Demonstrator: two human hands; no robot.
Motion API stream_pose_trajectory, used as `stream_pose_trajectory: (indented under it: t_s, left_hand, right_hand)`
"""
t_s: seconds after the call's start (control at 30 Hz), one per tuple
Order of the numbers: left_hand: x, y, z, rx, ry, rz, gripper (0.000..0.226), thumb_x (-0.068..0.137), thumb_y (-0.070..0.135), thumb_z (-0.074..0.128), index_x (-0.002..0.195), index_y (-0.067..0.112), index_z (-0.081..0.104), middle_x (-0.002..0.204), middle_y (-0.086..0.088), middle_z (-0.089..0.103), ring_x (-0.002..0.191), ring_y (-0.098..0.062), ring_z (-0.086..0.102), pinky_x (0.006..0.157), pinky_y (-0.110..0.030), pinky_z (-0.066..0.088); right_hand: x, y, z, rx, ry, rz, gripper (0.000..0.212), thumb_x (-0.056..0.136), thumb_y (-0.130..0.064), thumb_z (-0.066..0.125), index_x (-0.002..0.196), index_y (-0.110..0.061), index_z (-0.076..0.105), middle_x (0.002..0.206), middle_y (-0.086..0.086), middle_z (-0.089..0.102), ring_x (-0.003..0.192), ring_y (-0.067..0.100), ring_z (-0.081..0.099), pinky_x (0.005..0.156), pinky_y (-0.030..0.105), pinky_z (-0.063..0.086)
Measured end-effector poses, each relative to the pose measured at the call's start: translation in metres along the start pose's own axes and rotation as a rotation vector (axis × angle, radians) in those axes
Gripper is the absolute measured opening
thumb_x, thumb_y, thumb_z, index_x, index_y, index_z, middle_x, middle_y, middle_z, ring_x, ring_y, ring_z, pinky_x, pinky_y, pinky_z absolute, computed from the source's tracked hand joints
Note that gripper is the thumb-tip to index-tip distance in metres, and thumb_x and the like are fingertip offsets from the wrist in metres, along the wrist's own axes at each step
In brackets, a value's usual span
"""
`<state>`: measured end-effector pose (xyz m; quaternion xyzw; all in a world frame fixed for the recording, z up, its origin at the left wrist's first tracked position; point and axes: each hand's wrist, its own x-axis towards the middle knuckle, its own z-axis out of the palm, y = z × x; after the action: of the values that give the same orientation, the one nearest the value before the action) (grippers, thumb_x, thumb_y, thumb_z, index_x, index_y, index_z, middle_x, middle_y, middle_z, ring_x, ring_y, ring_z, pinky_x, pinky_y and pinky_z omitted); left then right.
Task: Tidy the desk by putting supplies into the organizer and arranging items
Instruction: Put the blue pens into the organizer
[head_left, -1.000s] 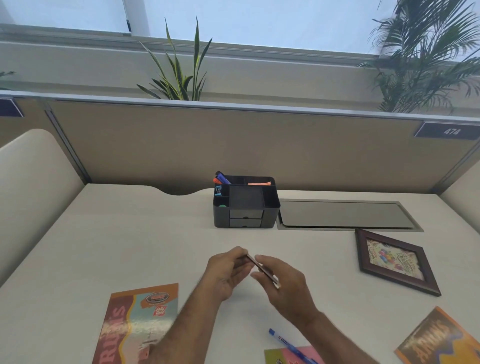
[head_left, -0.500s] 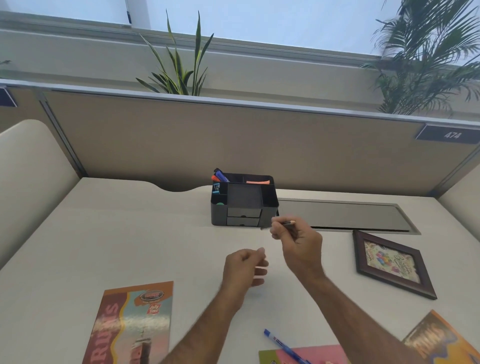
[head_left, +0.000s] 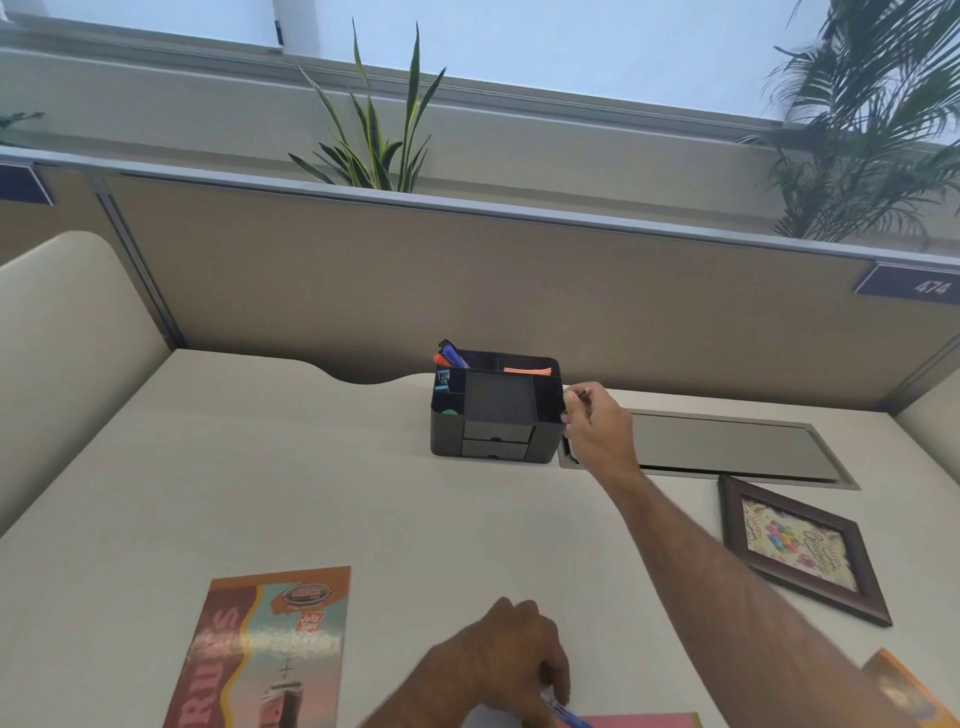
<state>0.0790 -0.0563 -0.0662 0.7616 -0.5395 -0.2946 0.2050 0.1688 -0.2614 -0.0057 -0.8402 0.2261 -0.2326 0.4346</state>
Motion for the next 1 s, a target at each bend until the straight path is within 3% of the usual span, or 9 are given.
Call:
stream_pose_trajectory:
  t_s: [0.1,0.2,0.3,0.47,0.67,0.77,0.87,0.93,1.0]
  left_hand:
    - [-0.001,0.0,0.002,0.014,0.015,0.002,0.018,0.076,0.028,0.075,0.093,0.022,0.075,0.091,0.001,0.069,0.094,-0.009,0.046,0.087,-0.032,0.032]
    - [-0.002,-0.002,0.0,-0.029,0.005,-0.004,0.019,0.076,0.028,0.076,0.094,0.021,0.075,0.09,0.001,0.07,0.083,-0.002,0.045,0.091,-0.034,0.036]
    - [-0.001,-0.004,-0.003,-0.067,0.015,-0.019,0.021,0.077,0.03,0.077,0.095,0.019,0.076,0.093,0.0,0.069,0.072,0.0,0.046,0.086,-0.029,0.04]
    - [0.001,-0.011,-0.008,-0.101,0.012,-0.065,0.02,0.08,0.028,0.075,0.098,0.018,0.076,0.097,-0.002,0.069,0.088,-0.015,0.059,0.084,-0.033,0.048]
    - [-0.004,-0.028,-0.019,-0.158,0.105,-0.135,0.017,0.087,0.026,0.069,0.101,0.018,0.073,0.103,-0.003,0.066,0.096,-0.017,0.058,0.086,-0.032,0.048]
    - [-0.009,-0.043,-0.02,-0.225,0.252,-0.156,0.015,0.088,0.025,0.067,0.099,0.018,0.074,0.098,0.0,0.067,0.091,-0.009,0.058,0.082,-0.022,0.045]
    - [-0.01,-0.053,-0.022,-0.42,0.491,-0.239,0.009,0.086,0.019,0.069,0.091,0.018,0.076,0.084,0.011,0.066,0.08,0.001,0.058,0.075,-0.013,0.043]
    - [-0.007,-0.053,-0.026,-0.565,0.672,-0.292,0.008,0.086,0.016,0.071,0.084,0.022,0.076,0.078,0.012,0.069,0.074,0.003,0.06,0.072,-0.013,0.044]
    - [-0.003,-0.048,-0.03,-0.749,0.797,-0.345,0.012,0.087,0.013,0.069,0.08,0.022,0.075,0.074,0.011,0.071,0.067,0.001,0.059,0.068,-0.016,0.046]
  right_hand:
    - [0.005,0.003,0.004,-0.077,-0.037,0.044,0.016,0.096,-0.024,0.053,0.09,-0.016,0.065,0.082,0.002,0.068,0.077,0.025,0.065,0.076,0.043,0.056]
    - [0.009,0.005,0.005,-0.25,-0.063,0.038,0.018,0.093,-0.027,0.061,0.093,-0.014,0.072,0.093,0.006,0.068,0.08,0.02,0.059,0.073,0.028,0.042]
    - [0.011,0.005,0.004,-0.331,-0.11,0.063,0.02,0.091,-0.029,0.064,0.097,-0.013,0.075,0.085,0.001,0.066,0.076,0.017,0.058,0.07,0.025,0.039]
    - [0.008,0.009,0.003,-0.342,-0.191,0.097,0.027,0.092,-0.027,0.064,0.115,-0.013,0.068,0.088,-0.001,0.062,0.065,0.007,0.055,0.067,0.023,0.04]
    - [0.006,0.011,0.0,-0.367,-0.276,0.068,0.037,0.095,-0.025,0.061,0.129,-0.013,0.059,0.086,-0.003,0.057,0.085,0.018,0.055,0.077,0.028,0.044]
    - [0.007,0.009,-0.006,-0.25,-0.231,0.089,0.034,0.093,-0.03,0.062,0.125,-0.019,0.061,0.081,-0.002,0.061,0.08,0.019,0.06,0.075,0.03,0.049]
    - [0.003,0.004,-0.015,0.002,-0.216,0.148,0.017,0.094,-0.034,0.061,0.102,-0.021,0.069,0.083,0.001,0.064,0.069,0.016,0.055,0.064,0.028,0.047]
    - [-0.006,-0.002,-0.022,0.216,-0.262,0.221,0.023,0.096,-0.035,0.058,0.097,-0.017,0.071,0.088,0.013,0.067,0.066,0.017,0.054,0.056,0.028,0.049]
    - [-0.019,-0.008,-0.028,0.368,-0.319,0.273,0.032,0.098,-0.04,0.053,0.102,-0.014,0.071,0.097,0.015,0.072,0.07,0.02,0.059,0.059,0.03,0.053]
